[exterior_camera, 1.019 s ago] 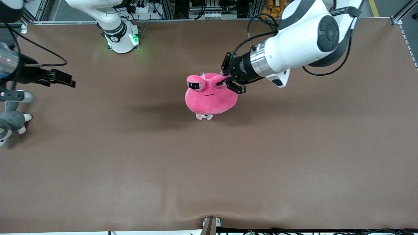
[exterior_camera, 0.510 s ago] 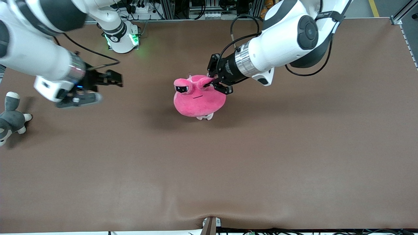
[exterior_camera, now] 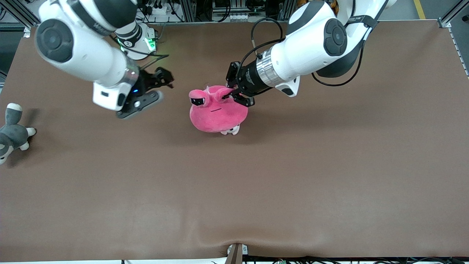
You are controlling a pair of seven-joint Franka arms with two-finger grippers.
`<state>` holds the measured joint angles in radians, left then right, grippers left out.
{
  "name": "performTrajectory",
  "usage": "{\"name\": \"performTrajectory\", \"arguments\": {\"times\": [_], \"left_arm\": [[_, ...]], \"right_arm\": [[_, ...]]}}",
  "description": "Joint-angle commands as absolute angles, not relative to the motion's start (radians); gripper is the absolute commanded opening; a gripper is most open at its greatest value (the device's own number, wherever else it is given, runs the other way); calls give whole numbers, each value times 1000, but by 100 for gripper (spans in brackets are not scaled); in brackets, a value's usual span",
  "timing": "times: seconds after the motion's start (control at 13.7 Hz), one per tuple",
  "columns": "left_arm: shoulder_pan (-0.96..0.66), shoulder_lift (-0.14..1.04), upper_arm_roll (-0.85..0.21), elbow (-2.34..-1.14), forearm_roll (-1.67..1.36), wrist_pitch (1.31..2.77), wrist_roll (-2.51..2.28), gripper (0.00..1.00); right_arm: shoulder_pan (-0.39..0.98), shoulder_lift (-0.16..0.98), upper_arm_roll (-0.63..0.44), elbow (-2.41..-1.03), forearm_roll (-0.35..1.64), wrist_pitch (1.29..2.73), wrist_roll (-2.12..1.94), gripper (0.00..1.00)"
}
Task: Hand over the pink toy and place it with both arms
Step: 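Hold the plush with the left gripper while the right gripper reaches it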
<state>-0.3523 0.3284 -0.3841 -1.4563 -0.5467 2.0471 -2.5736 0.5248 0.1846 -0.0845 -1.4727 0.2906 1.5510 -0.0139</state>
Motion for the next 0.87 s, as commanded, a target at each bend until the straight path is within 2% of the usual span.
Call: {"name": "performTrajectory", "arguments": {"times": [0.0, 0.22, 0.8], "left_arm": [[-385, 348, -374, -1424, -551, 2069, -2600, 0], [-394, 350, -373, -1424, -548, 2089, -2611, 0], [-402, 348, -374, -1424, -534, 2105, -2609, 0]], "right_arm": [[601, 201, -98, -1451, 305, 1626, -53, 100], [649, 201, -98, -1451, 273, 1637, -104, 100], [646, 225, -98, -1453, 227, 1744, -293, 100]]}}
